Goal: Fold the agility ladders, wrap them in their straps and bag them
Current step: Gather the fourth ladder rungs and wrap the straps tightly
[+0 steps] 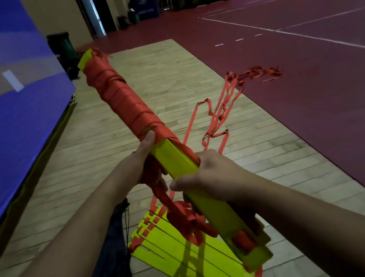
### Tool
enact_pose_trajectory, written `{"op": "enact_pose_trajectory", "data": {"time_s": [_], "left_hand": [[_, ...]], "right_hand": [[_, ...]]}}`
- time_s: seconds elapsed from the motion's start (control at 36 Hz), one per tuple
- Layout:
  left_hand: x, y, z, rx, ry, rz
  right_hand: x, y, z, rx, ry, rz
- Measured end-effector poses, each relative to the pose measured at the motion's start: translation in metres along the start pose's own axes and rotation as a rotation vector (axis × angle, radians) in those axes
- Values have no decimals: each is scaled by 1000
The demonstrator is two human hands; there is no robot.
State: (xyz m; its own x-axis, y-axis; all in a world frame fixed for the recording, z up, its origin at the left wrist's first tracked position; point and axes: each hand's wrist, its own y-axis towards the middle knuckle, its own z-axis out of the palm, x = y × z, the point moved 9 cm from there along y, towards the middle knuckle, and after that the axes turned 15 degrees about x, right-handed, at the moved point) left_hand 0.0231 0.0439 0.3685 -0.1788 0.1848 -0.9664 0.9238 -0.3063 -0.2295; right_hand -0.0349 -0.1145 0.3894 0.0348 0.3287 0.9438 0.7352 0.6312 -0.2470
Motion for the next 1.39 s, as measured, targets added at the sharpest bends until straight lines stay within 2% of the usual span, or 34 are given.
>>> {"op": "enact_pose_trajectory", "data": {"time_s": [0.11,0.19,0.28,0.33,0.39,0.5,0.58,0.67,0.72,0.81,0.89,0.94,1.0,1.08,1.17,1.25,1.31,1.39], "left_hand": [[-14,-1,14,91,94,25],[-24,-4,31,152,87,93],[-24,-6,35,30,9,99],[-18,-9,30,-66,-81,102],[-15,-12,21,-121,-143,127],[-23,-18,12,-75,-211,235],[-28,-19,14,7,-244,297],[-32,-22,23,71,-306,320],[-33,-23,25,99,-332,329],[-34,-25,24,153,-330,334],[-38,-24,26,217,-330,328],[-40,-23,27,233,-298,329],[-36,-20,23,239,-227,289],[-14,-20,14,224,19,90],[-7,-19,7,138,273,-54],[-15,-14,26,175,145,-22],[-19,-10,32,99,73,22],[-20,-11,35,-45,-24,118]], "right_hand": [[2,-1,-15,-163,-193,24],[9,-6,-17,-335,-546,75],[18,-12,-3,-425,-843,105],[19,-11,8,-407,-869,74],[17,-6,16,-347,-802,19],[6,0,8,-185,-315,-18],[1,-1,-8,-95,-44,0],[-12,5,16,190,391,32],[-14,3,43,362,600,63],[-6,3,61,441,632,21],[6,0,57,365,608,-53],[13,-3,47,288,532,-81],[12,-4,30,177,306,-61],[8,-3,7,43,12,-16],[6,-2,-9,-71,-121,-8],[11,-5,-18,-249,-498,50],[19,-10,-14,-358,-820,106],[27,-15,-1,-444,-940,48]]}}
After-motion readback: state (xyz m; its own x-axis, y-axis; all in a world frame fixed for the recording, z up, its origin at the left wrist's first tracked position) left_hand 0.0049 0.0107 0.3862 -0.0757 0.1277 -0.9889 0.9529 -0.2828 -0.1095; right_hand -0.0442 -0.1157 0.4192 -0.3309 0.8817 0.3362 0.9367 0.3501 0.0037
